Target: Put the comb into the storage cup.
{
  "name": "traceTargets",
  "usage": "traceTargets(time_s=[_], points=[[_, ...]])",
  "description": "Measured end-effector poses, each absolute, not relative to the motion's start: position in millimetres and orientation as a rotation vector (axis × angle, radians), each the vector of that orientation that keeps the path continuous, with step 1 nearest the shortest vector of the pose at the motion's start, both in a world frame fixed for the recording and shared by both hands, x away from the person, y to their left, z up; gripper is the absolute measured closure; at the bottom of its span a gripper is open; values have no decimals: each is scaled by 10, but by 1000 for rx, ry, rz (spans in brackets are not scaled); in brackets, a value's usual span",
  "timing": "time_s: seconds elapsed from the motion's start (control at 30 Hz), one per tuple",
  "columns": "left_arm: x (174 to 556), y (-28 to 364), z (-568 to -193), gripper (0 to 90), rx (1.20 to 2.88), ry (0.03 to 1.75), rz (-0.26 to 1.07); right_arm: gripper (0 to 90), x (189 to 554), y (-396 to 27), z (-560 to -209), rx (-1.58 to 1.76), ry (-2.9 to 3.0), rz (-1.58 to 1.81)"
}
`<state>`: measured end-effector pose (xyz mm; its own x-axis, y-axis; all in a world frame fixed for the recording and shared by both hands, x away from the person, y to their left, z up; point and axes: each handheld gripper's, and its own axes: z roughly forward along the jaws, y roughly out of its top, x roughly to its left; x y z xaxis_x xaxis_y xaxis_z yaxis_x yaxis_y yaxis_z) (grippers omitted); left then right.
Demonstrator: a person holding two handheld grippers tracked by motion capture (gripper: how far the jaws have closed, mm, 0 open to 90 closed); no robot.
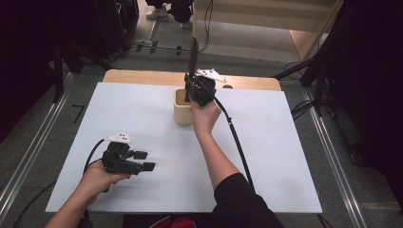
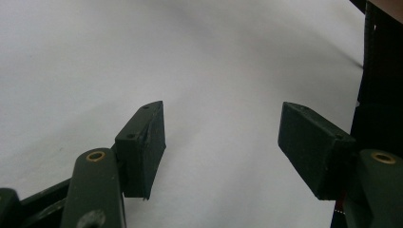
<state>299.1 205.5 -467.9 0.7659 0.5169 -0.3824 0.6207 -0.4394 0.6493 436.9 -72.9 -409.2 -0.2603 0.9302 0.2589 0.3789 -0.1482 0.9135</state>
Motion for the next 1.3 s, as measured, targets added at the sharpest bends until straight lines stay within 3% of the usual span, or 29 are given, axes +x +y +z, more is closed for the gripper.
traceTargets(time_s=[1.03,1.1,1.2,1.3], points=[[2988,2048,-4681,341,2138,846,-164,691,4338,-694,-4291,1500,1650,1390],[2988,2048,-4681,341,2137,848,-164,640,4330,-697,-4292,1491,1654,1386],[2989,2046,-4684,341,2138,849,-164,452,4329,-726,-4282,1469,1679,1396],[2988,2043,-4688,341,2136,851,-167,422,4334,-773,-4286,1478,1719,1392]])
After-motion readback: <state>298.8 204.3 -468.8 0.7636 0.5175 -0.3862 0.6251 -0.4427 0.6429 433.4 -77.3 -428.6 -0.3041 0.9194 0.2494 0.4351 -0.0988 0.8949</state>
